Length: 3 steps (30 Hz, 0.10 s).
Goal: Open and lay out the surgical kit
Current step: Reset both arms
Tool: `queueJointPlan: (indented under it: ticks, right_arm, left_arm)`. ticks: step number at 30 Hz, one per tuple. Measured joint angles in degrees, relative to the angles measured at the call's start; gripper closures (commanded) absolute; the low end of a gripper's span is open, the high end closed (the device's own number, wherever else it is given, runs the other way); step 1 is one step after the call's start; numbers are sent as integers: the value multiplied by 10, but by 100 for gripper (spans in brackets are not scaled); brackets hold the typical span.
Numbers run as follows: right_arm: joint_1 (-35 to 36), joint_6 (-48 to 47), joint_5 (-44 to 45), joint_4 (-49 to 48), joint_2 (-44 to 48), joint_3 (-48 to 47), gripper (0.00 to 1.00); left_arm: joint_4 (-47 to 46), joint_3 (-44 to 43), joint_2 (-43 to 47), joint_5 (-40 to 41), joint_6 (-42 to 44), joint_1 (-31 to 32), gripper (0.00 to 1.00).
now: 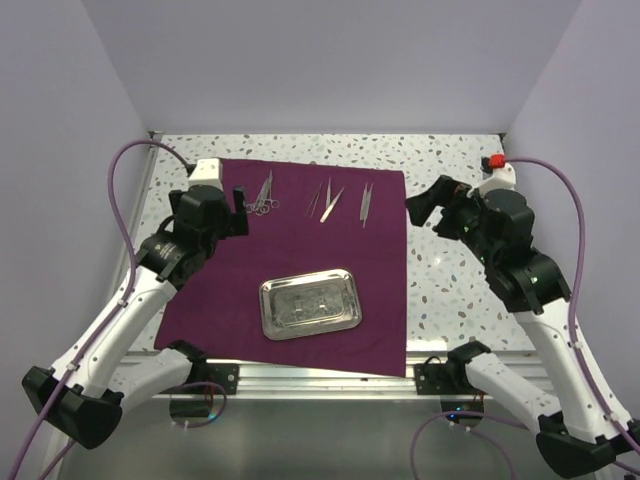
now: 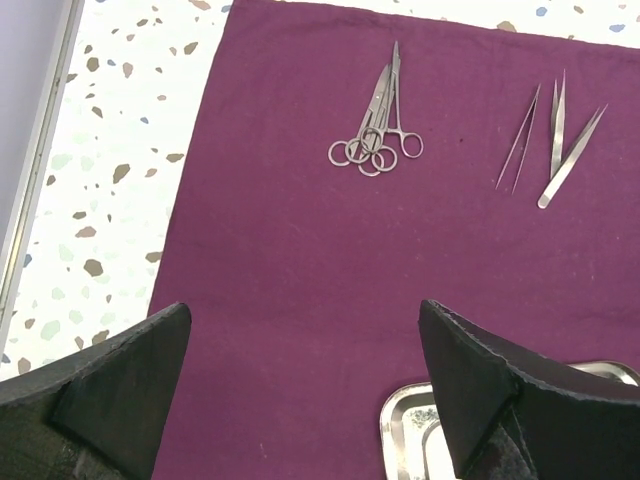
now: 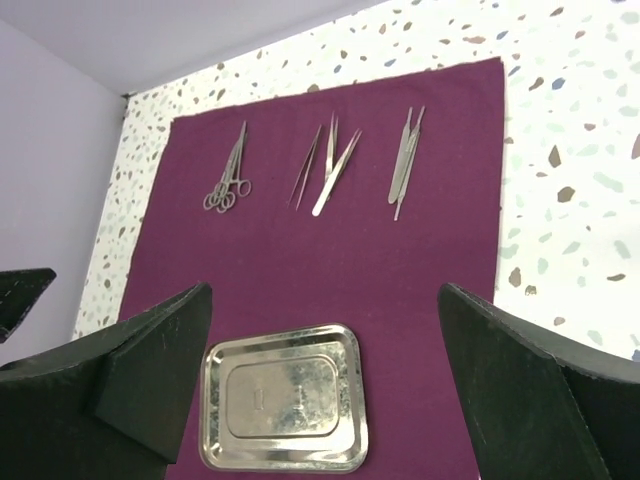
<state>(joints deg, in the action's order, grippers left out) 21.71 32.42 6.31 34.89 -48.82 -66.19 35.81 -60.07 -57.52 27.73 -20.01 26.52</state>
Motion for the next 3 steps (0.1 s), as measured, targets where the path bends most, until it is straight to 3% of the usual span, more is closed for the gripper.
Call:
queueJointPlan:
  ticks: [3]
  right_arm:
    - [0, -7, 8, 5, 26, 0, 2]
  left_arm:
    - [0, 0, 0, 0, -2, -1, 0]
